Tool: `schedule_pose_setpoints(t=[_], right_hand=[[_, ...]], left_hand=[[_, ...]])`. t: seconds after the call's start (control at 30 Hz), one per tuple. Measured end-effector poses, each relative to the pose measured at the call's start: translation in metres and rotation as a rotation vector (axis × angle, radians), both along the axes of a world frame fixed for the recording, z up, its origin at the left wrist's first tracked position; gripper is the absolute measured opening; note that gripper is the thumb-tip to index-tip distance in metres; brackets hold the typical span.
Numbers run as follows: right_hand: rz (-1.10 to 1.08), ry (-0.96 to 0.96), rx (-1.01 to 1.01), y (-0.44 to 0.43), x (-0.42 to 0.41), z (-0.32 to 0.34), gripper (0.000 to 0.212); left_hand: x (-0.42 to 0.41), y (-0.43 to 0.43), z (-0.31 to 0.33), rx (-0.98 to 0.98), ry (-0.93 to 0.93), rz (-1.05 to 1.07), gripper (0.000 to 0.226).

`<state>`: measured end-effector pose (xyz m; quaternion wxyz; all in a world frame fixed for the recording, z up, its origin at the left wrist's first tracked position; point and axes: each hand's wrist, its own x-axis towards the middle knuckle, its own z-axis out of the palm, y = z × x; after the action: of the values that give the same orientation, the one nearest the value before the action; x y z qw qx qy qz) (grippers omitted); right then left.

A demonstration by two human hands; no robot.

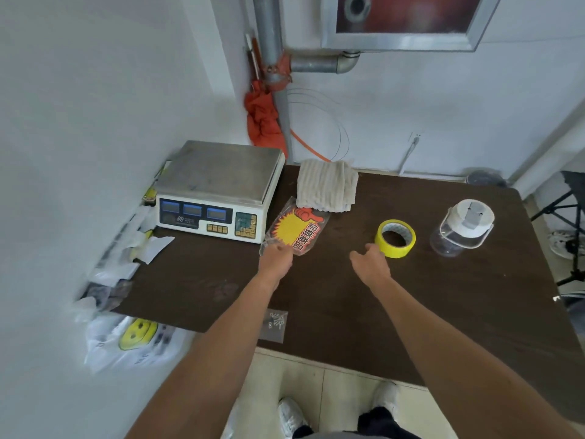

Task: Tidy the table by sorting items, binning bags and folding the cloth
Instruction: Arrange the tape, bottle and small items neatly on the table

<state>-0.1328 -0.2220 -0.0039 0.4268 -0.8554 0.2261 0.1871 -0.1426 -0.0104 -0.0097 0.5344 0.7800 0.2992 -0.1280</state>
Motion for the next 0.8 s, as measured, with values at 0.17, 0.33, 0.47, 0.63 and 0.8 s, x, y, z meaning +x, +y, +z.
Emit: schedule_pose_setpoints(t=[0.17, 0.33, 0.47, 0.63, 0.8], right_hand=[[0.074, 0.033, 0.030, 0.024, -0.011, 0.005, 0.059], [0.241, 0.071, 0.051, 0.037, -0.015, 0.002, 0.023], [0.371, 0.090, 0.100, 0.044, -0.011, 0.009, 0.029], [0.494, 0.101, 0.150, 0.054, 0.001, 0.019, 0.031], [0.612, 0.119, 0.198, 0.058, 0.010, 0.028, 0.037]], left_hand=[[-0.007, 0.034, -0.017, 0.079, 0.012, 0.166, 0.042], [-0.015, 0.028, 0.008, 0.115, -0.049, 0.261, 0.029], [-0.016, 0.024, 0.018, 0.141, -0.110, 0.322, 0.024], [-0.017, 0.030, 0.022, 0.144, -0.089, 0.387, 0.020], [-0.018, 0.029, 0.020, 0.114, -0.018, 0.323, 0.042]])
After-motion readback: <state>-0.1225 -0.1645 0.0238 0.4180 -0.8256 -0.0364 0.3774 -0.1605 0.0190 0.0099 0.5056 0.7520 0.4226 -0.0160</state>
